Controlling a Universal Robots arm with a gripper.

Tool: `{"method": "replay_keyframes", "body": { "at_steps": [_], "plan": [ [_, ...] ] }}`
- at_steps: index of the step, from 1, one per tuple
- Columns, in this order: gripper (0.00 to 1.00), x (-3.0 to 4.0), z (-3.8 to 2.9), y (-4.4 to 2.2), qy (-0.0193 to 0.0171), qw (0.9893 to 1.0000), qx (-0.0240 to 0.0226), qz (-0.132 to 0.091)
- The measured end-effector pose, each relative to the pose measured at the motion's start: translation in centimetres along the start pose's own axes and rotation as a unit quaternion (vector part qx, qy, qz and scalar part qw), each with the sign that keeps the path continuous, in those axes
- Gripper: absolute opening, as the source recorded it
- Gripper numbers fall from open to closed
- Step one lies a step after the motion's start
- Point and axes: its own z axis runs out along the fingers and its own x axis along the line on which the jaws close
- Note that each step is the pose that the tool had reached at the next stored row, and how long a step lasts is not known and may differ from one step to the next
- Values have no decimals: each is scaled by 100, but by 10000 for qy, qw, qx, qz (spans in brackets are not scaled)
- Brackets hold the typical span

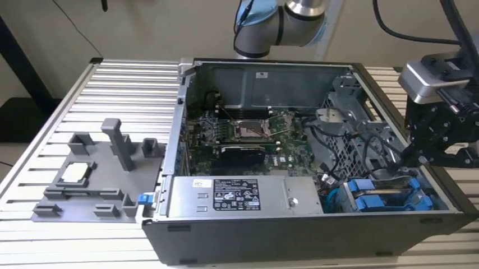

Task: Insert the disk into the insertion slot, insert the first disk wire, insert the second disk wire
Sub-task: 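Insert the first disk wire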

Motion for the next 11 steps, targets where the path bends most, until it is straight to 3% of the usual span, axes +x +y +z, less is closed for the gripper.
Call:
{"method": "replay_keyframes", "body": {
  "at_steps": [4, 11],
  "plan": [
    [19, 3, 60, 30, 35, 10000, -1, -3],
    [19, 9, 151, 56, 148, 9999, -5, -11]
  ]
}}
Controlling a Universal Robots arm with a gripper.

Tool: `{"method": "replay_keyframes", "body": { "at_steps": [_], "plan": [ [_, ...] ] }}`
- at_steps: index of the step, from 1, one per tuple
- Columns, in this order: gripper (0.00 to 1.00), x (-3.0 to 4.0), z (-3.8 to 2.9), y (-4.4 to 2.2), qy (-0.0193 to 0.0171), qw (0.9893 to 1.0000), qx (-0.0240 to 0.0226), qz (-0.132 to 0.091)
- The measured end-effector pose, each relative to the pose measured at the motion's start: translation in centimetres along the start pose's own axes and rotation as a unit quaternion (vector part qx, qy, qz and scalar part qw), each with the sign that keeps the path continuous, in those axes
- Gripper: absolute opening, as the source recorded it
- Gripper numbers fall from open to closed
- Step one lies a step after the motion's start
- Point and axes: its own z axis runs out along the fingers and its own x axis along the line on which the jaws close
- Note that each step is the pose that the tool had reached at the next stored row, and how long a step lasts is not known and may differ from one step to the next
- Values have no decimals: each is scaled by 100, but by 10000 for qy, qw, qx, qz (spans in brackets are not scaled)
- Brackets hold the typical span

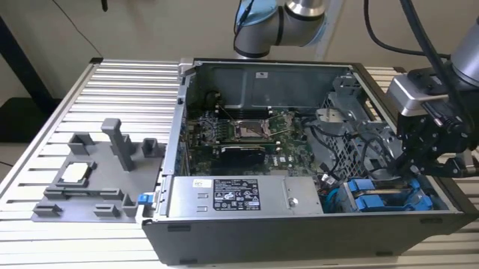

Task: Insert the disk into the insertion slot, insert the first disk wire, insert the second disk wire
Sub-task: 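Insert the first disk wire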

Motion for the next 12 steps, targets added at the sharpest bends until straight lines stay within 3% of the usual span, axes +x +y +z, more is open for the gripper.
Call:
{"method": "replay_keyframes", "body": {
  "at_steps": [5, 12],
  "plan": [
    [19, 4, 39, 4, 94, 10000, -3, -9],
    [19, 6, 84, 8, 128, 9999, -2, 63]
  ]
}}
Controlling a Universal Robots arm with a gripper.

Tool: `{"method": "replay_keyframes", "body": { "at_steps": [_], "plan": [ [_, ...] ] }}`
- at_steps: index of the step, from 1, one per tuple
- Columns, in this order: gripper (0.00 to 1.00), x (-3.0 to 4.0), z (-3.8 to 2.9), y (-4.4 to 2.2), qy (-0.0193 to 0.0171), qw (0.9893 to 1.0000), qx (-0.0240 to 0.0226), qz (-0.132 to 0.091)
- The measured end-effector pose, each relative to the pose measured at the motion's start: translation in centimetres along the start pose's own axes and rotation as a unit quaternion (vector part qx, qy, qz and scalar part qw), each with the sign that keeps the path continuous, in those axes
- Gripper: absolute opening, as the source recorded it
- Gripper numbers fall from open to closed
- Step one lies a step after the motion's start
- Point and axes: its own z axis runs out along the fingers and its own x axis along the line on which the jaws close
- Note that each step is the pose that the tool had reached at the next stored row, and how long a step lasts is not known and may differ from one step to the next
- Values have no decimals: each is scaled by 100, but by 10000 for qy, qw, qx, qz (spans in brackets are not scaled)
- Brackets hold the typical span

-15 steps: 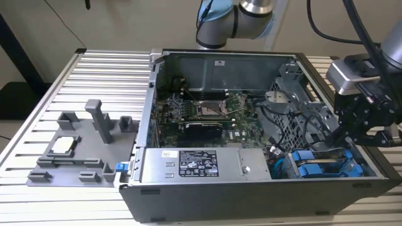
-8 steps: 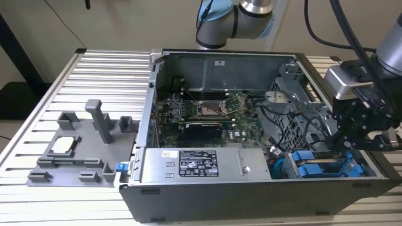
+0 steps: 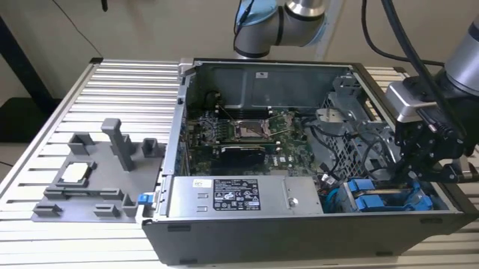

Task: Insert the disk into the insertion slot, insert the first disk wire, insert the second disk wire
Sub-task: 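Insert the first disk wire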

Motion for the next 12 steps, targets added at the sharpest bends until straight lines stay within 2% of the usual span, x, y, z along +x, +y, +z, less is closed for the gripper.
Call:
{"method": "replay_keyframes", "body": {
  "at_steps": [12],
  "plan": [
    [19, 0, 39, -11, 4, 10000, 1, 69]
  ]
}}
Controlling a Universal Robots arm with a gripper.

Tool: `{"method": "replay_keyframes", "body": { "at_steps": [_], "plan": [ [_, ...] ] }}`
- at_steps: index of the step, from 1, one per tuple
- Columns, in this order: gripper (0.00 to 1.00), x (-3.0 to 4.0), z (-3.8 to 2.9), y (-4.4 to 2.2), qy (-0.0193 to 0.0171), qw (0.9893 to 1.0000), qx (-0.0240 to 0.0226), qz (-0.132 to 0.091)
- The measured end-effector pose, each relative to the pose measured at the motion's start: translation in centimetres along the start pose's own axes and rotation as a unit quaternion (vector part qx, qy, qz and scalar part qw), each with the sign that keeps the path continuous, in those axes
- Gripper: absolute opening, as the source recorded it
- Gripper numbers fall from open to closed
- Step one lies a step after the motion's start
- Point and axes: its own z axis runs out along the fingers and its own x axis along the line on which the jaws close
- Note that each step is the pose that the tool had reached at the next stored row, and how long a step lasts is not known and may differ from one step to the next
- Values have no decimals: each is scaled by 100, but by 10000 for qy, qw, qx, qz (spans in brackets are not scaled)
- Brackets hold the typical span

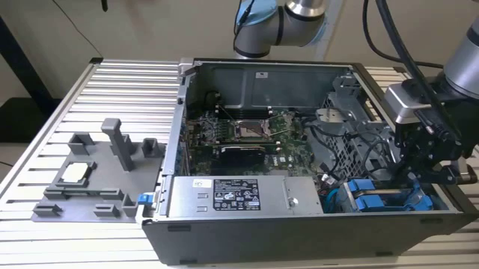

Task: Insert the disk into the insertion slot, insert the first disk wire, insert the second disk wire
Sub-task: 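Insert the first disk wire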

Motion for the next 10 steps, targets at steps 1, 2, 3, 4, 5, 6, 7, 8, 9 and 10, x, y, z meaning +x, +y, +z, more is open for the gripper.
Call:
{"method": "replay_keyframes", "body": {
  "at_steps": [1, 2, 3, 4, 5, 6, 7, 8, 9, 10],
  "plan": [
    [19, 0, 2, 0, 1, 10000, 0, 0],
    [19, 0, 6, 0, 2, 10000, 0, 0],
    [19, 1, 13, 1, 2, 10000, 0, 1],
    [19, 0, 21, 1, 2, 10000, 0, 1],
    [19, 0, 29, 1, 3, 10000, 0, 1],
    [19, 1, 37, 2, 4, 10000, 0, 2],
    [19, 1, 42, 2, 6, 10000, 0, 4],
    [19, 1, 45, 3, 7, 10000, 0, 4],
    [19, 1, 46, 3, 6, 10000, 0, 4],
    [19, 1, 48, 3, 5, 10000, 0, 4]
  ]
}}
